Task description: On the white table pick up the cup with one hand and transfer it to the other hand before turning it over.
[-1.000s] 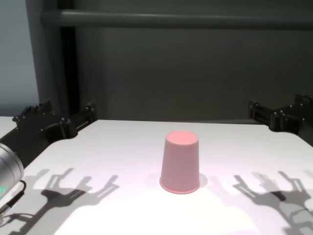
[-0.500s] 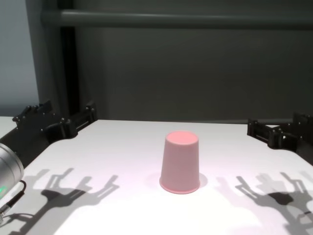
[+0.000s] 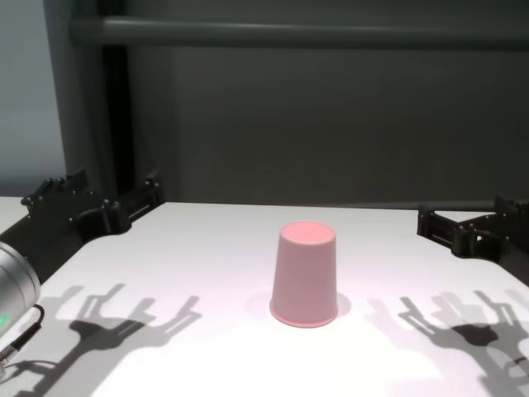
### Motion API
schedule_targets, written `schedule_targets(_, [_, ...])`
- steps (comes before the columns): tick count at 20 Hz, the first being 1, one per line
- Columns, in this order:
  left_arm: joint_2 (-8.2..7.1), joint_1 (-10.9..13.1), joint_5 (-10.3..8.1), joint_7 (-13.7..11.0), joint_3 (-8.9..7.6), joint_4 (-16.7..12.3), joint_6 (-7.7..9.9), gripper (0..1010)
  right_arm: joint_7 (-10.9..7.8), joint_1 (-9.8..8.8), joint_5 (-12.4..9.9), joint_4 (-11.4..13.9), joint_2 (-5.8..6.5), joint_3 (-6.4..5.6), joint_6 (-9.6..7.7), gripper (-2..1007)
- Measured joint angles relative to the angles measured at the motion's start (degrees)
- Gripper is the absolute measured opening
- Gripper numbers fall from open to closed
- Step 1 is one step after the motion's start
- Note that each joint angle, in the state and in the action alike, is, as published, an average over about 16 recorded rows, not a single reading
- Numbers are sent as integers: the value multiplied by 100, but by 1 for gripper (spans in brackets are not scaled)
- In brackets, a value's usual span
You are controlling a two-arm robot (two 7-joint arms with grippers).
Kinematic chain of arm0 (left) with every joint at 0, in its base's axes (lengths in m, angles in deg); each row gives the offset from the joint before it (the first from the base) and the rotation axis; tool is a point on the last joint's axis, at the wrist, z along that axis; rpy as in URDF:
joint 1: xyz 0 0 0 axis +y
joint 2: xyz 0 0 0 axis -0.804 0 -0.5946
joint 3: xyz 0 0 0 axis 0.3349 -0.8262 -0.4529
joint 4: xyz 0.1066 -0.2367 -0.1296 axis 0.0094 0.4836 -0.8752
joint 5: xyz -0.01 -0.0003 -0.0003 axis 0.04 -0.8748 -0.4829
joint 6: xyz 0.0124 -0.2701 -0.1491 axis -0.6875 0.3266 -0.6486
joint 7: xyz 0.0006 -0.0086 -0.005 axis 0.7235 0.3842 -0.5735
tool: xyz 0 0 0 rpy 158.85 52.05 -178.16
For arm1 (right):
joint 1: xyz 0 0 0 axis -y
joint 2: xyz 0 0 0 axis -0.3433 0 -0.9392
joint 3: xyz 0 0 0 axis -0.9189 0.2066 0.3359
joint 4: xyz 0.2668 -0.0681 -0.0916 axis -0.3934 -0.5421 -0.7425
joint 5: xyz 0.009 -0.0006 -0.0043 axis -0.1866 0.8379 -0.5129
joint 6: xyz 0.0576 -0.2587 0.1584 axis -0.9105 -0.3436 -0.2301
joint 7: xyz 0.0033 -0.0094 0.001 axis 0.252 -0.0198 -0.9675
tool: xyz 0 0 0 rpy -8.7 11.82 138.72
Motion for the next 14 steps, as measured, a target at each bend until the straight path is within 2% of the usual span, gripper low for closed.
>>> schedule_targets(14, [0,0,0,0,0,0,0,1003,-2,9,-8,17,14,5,-2,1002])
